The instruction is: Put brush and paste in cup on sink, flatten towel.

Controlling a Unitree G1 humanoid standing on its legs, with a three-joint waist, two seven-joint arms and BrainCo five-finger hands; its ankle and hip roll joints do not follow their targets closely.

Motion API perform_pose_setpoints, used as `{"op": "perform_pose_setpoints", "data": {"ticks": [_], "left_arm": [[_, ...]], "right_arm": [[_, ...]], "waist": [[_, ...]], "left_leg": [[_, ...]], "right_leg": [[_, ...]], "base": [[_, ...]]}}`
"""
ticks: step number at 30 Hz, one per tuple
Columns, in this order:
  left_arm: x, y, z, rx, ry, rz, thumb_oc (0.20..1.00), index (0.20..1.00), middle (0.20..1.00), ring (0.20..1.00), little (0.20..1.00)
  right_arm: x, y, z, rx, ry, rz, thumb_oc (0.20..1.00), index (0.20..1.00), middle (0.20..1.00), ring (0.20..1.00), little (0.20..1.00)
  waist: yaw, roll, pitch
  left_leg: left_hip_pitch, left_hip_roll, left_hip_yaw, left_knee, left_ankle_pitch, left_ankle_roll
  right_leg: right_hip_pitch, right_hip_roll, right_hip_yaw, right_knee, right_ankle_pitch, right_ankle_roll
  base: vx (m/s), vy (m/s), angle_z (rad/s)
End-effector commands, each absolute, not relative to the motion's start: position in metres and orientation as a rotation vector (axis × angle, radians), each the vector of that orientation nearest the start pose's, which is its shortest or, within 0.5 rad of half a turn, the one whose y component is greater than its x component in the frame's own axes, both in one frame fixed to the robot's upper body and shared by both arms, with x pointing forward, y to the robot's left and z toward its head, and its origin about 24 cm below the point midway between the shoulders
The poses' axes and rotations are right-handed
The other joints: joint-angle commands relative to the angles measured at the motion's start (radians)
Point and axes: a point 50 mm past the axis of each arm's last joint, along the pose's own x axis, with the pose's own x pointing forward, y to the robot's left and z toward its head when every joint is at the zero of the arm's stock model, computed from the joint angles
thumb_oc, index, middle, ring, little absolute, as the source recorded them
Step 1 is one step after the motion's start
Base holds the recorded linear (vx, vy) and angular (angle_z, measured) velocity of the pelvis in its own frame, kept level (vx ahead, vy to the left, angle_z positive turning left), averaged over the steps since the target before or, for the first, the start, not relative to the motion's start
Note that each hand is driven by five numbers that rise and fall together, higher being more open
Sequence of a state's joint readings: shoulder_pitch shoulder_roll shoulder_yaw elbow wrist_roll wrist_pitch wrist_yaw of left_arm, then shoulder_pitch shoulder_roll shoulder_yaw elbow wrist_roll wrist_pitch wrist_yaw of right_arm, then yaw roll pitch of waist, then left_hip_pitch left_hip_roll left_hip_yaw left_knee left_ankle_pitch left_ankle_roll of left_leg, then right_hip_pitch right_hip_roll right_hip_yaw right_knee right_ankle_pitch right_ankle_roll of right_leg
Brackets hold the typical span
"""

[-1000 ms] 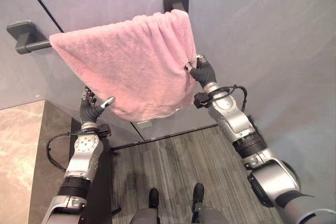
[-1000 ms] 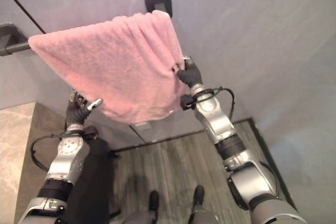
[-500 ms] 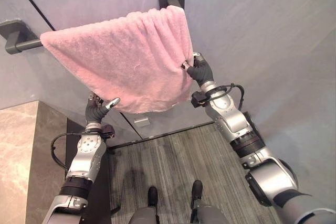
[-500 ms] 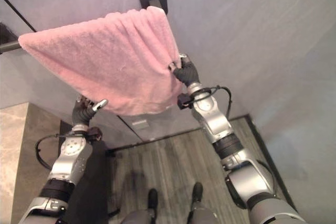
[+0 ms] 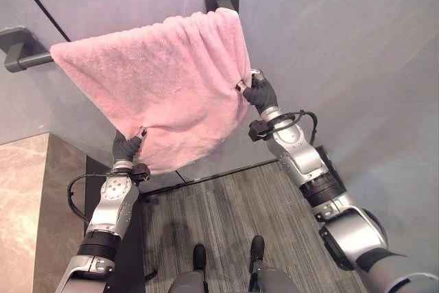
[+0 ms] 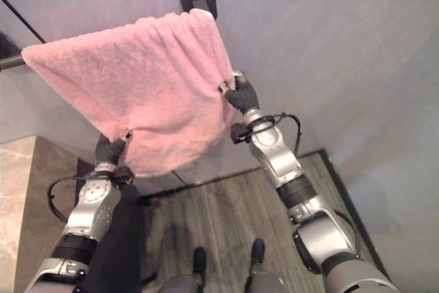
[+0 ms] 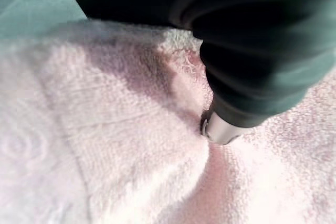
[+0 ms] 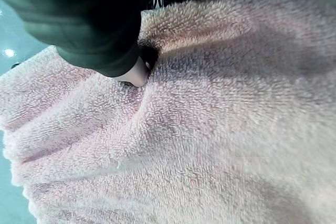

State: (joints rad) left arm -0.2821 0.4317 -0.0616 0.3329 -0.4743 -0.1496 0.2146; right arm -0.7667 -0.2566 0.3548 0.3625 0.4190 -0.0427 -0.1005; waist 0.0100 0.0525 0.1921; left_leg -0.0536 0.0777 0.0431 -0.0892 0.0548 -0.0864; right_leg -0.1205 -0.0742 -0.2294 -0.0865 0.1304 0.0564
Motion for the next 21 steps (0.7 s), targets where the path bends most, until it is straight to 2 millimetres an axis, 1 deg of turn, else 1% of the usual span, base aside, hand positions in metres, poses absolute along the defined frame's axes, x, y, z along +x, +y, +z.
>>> {"op": "perform_pose_setpoints", "data": {"ticks": [1,5,10,21], "left_arm": [[0.308,0.259,0.107,0.021,-0.218,0.251,0.2,0.2,0.2,0.2,0.2],[0.303,0.265,0.106,0.028,-0.218,0.268,0.2,0.2,0.2,0.2,0.2],[0.297,0.277,0.108,0.048,-0.224,0.31,0.2,0.2,0.2,0.2,0.2],[0.296,0.283,0.112,0.077,-0.235,0.328,0.2,0.2,0.2,0.2,0.2]], "right_arm": [[0.36,-0.082,0.177,0.058,-0.327,0.329,0.2,0.2,0.2,0.2,0.2],[0.36,-0.083,0.176,0.054,-0.324,0.322,0.2,0.2,0.2,0.2,0.2],[0.361,-0.082,0.173,0.051,-0.309,0.321,0.2,0.2,0.2,0.2,0.2],[0.361,-0.075,0.171,0.06,-0.294,0.344,0.2,0.2,0.2,0.2,0.2]], "waist": [[-0.013,-0.058,-0.022],[-0.007,-0.057,-0.02],[0.008,-0.06,-0.018],[0.026,-0.071,-0.011]], "left_leg": [[-0.013,-0.013,0.018,0.107,-0.16,0.001],[-0.011,-0.014,0.017,0.105,-0.16,0.002],[-0.014,-0.02,0.01,0.111,-0.161,0.005],[-0.024,-0.028,0.002,0.119,-0.161,0.009]], "right_leg": [[0.026,-0.15,0.02,0.077,-0.167,0.125],[0.031,-0.152,0.018,0.075,-0.167,0.126],[0.037,-0.158,0.009,0.078,-0.166,0.128],[0.029,-0.168,-0.002,0.093,-0.163,0.133]], "base": [[0.0,0.0,0.0],[0.0,0.0,0.0],[0.0,0.0,0.0],[0.0,0.004,0.01]]}}
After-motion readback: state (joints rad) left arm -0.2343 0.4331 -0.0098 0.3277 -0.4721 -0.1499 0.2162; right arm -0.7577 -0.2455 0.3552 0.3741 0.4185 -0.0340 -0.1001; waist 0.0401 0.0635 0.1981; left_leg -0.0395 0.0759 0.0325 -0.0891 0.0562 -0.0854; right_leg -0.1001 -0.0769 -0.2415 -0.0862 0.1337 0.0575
